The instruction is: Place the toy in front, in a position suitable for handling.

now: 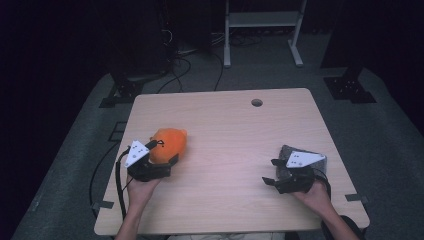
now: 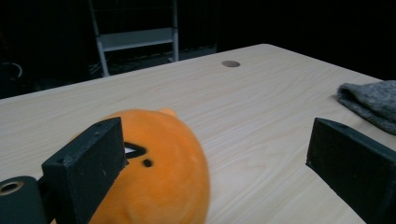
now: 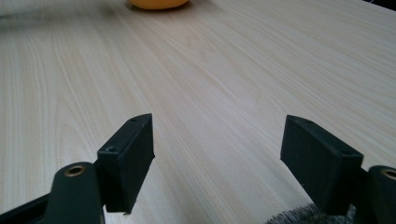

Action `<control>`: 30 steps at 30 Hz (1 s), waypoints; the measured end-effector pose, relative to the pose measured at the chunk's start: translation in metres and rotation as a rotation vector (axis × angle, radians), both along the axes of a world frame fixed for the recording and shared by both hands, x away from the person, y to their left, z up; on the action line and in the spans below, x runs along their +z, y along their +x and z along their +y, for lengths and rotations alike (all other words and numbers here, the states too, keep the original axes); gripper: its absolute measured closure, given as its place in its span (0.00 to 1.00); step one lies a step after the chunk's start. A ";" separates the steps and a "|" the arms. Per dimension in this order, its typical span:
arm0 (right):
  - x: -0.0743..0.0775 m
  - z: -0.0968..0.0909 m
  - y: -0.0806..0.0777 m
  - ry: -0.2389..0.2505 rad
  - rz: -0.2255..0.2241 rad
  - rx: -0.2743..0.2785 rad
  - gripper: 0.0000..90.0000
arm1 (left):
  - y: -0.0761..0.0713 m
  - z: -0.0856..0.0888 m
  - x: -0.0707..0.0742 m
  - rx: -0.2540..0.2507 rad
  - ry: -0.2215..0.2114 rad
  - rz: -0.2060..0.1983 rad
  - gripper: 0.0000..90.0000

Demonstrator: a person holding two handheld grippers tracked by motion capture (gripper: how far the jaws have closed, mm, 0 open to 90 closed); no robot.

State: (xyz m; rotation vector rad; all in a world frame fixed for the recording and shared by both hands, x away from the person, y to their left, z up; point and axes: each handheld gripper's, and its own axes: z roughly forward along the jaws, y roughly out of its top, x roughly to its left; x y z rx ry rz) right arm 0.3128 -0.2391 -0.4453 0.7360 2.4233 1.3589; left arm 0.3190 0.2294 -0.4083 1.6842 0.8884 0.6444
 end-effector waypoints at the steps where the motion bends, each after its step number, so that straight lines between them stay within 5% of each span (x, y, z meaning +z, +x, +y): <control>1: 0.000 0.000 0.000 0.000 0.001 0.001 0.27 | 0.001 0.002 0.000 0.005 0.002 0.004 0.05; 22: 0.001 0.000 0.000 0.031 0.004 0.000 0.27 | 0.027 0.028 -0.010 0.129 -0.009 0.034 0.03; 30: 0.002 -0.002 -0.001 0.030 0.003 -0.002 0.27 | 0.035 0.031 -0.016 0.115 -0.031 0.098 0.03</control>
